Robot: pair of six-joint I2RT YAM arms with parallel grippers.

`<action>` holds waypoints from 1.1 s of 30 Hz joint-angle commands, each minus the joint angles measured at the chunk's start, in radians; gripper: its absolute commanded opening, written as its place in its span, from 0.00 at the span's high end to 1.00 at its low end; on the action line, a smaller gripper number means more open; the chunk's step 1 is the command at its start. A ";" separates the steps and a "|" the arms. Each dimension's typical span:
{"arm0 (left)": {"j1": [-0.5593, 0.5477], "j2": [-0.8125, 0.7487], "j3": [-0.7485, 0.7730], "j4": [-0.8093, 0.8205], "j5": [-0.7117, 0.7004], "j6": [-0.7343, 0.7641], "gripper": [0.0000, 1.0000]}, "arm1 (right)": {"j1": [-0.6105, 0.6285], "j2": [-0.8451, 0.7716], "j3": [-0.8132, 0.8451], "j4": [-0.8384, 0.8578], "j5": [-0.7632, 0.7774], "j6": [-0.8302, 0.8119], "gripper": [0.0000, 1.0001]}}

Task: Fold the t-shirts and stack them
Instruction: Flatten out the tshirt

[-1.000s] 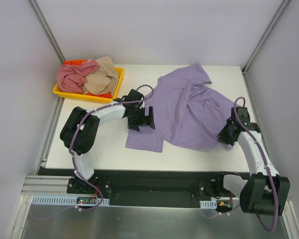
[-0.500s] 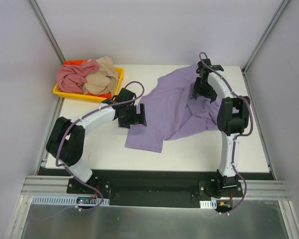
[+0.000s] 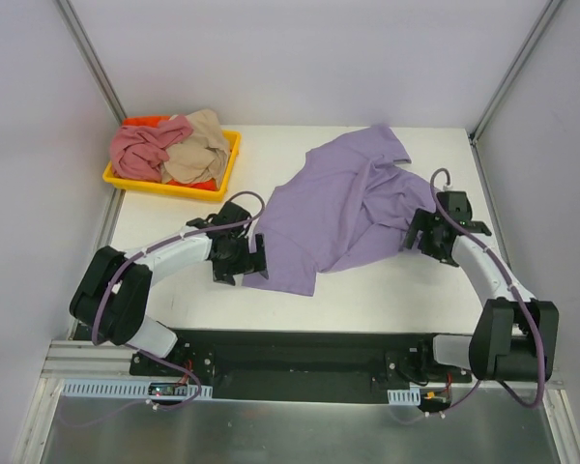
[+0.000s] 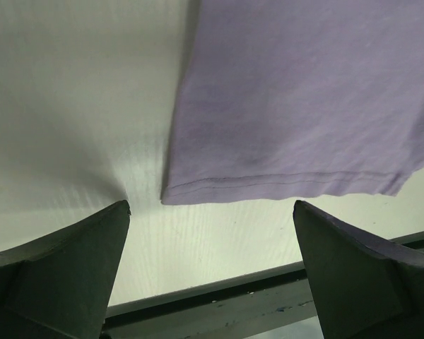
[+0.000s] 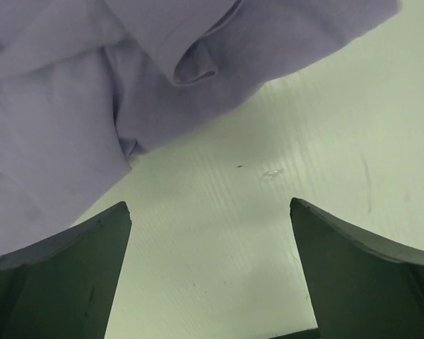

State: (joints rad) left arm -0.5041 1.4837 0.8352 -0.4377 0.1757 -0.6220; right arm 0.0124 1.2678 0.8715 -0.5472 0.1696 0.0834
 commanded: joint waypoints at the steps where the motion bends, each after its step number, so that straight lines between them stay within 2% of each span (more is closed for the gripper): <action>1: -0.011 -0.007 -0.034 -0.010 0.013 -0.039 0.06 | -0.009 0.037 -0.078 0.223 -0.208 -0.134 0.01; 3: -0.017 0.016 -0.030 0.005 0.005 -0.042 0.15 | -0.009 0.064 -0.071 0.243 -0.249 -0.163 0.04; 6: -0.021 0.062 -0.030 0.036 0.002 -0.048 0.31 | -0.009 0.091 -0.072 0.329 -0.228 -0.183 0.05; 8: -0.021 0.105 -0.027 0.062 0.037 -0.051 0.51 | -0.008 0.122 -0.060 0.343 -0.193 -0.191 0.09; 10: -0.021 0.147 -0.024 0.086 0.103 -0.051 0.79 | -0.008 0.156 -0.042 0.349 -0.176 -0.215 0.15; 11: -0.021 0.161 -0.024 0.099 0.117 -0.059 0.97 | -0.009 0.172 -0.036 0.349 -0.133 -0.221 0.16; 12: -0.021 0.165 -0.025 0.103 0.120 -0.067 1.00 | -0.009 0.186 -0.031 0.349 -0.119 -0.232 0.18; 20: -0.021 0.089 -0.028 0.108 0.033 -0.058 1.00 | -0.008 0.255 -0.016 0.411 -0.108 -0.295 0.23; 33: -0.021 0.029 -0.018 0.106 0.016 -0.035 1.00 | -0.008 0.329 0.024 0.426 -0.022 -0.330 0.30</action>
State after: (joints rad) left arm -0.5179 1.5524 0.8181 -0.3286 0.2226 -0.6800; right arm 0.0036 1.5864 0.8490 -0.1516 0.0963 -0.2176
